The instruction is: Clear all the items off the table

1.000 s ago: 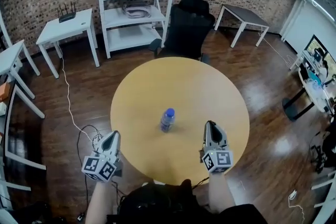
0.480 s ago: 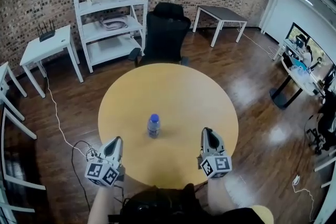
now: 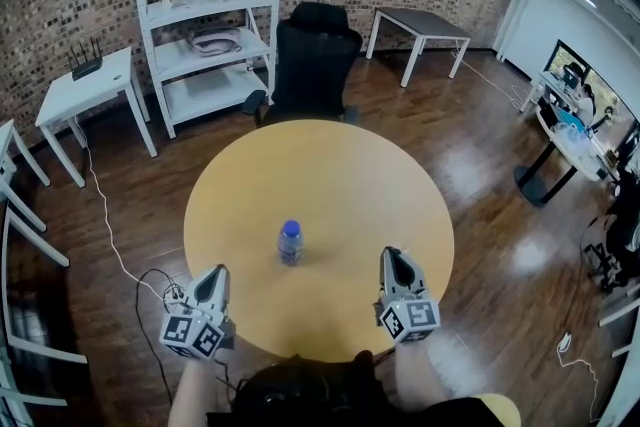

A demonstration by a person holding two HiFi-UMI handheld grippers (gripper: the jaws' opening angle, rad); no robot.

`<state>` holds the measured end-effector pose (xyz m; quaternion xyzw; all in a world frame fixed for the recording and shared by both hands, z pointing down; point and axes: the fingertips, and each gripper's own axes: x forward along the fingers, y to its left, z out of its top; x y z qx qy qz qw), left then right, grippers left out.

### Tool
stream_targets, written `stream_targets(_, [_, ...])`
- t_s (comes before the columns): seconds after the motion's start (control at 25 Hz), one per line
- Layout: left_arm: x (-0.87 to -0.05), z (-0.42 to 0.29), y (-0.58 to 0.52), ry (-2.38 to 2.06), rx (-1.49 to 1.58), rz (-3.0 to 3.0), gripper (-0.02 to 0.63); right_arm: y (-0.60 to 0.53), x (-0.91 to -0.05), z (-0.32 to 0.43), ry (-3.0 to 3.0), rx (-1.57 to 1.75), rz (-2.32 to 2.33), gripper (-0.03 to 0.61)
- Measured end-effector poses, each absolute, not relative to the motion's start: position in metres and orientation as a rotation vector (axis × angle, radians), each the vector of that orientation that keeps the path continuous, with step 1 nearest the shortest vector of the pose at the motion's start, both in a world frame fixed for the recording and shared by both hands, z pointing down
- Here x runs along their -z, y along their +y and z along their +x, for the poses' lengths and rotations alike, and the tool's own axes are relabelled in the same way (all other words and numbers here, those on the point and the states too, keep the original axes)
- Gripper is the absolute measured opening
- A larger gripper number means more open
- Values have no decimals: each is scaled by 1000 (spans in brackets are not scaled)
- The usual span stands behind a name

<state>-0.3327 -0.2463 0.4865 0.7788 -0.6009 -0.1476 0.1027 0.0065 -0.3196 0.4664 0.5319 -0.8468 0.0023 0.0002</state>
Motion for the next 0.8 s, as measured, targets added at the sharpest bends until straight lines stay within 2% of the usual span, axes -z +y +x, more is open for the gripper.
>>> stream_targets(0.8, [-482, -318, -262, -1767, 422, 2319, 0, -336, -481, 17, -2650, -51, 1650, 2])
